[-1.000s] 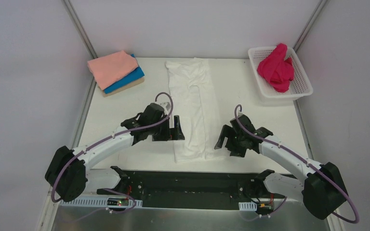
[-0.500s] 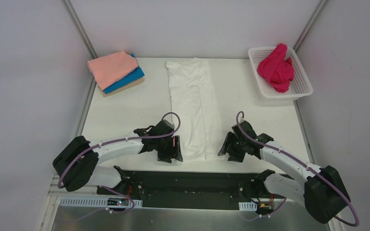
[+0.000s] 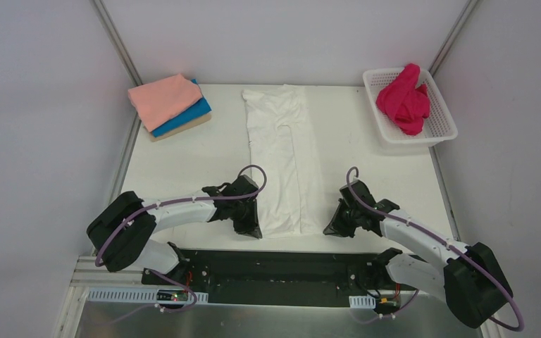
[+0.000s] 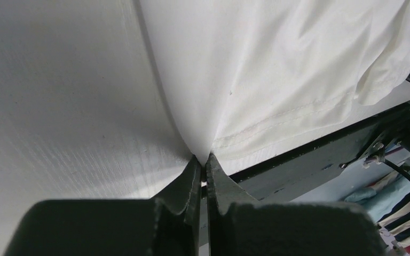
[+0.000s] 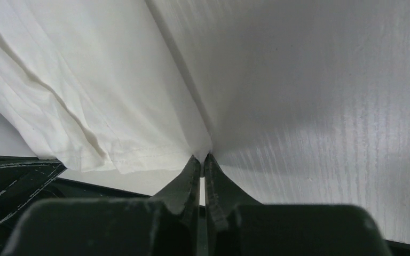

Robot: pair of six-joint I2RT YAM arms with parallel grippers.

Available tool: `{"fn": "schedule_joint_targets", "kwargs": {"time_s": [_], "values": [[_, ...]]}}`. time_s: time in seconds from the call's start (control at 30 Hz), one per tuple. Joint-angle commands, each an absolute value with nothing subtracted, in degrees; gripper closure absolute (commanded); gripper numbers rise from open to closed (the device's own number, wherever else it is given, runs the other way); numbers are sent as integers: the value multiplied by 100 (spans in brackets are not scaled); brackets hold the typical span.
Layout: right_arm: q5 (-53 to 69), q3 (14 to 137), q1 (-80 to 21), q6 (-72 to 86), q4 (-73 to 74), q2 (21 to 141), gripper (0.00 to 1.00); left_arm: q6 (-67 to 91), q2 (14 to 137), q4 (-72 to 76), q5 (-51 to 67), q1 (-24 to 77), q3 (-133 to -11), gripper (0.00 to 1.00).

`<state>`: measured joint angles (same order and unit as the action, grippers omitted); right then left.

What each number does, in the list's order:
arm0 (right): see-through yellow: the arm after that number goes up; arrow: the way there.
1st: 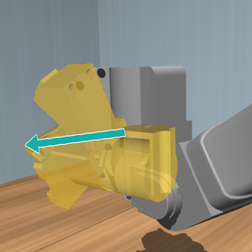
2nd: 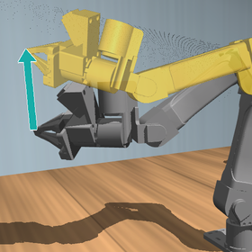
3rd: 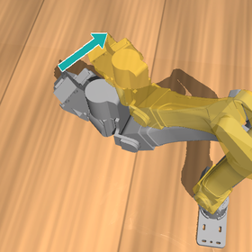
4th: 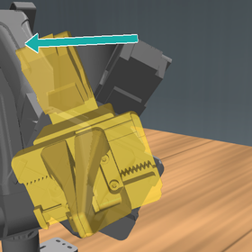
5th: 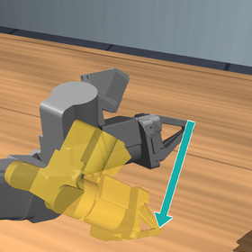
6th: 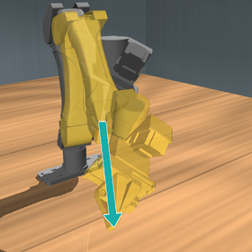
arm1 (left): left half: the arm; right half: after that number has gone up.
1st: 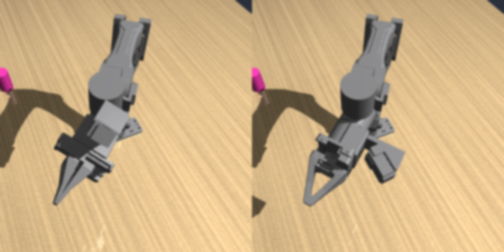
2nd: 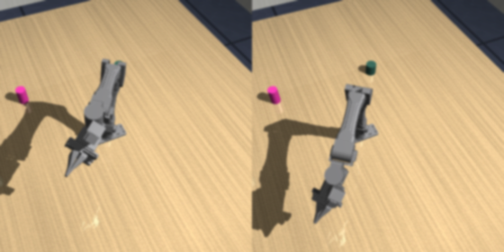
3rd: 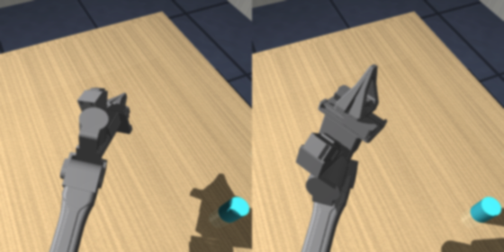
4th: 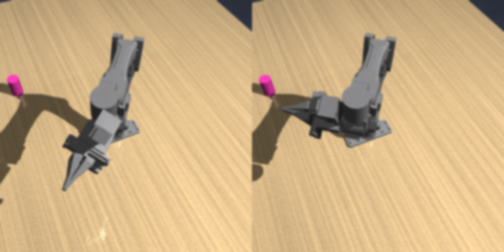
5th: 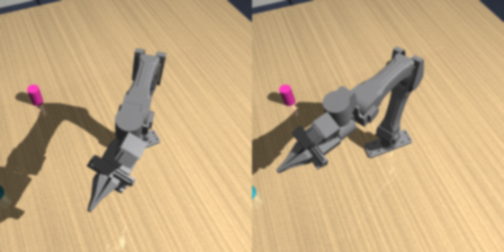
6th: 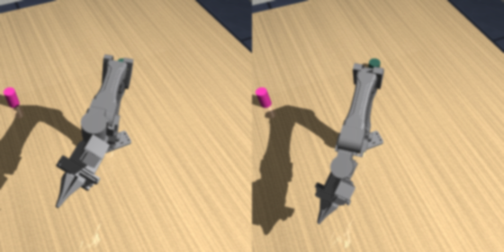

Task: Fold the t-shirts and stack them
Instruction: Grab the bottom of the folded rectangular tshirt with both arms

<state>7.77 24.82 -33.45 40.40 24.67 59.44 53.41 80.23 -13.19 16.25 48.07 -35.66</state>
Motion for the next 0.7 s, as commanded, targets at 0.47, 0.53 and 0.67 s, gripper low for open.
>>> {"fn": "schedule_joint_targets", "kwargs": {"time_s": [0.47, 0.53, 0.67], "values": [[1946, 1885, -3408, 4735, 2827, 4307, 100, 5943, 6759, -1611, 1369, 5403, -3165, 100], [1756, 2083, -3408, 4575, 2698, 4465, 100, 5763, 6663, -1617, 1260, 5398, -3290, 100], [1347, 2525, -3407, 4283, 2368, 4703, 100, 5272, 6676, -1688, 1102, 5282, -3631, 100]]}}
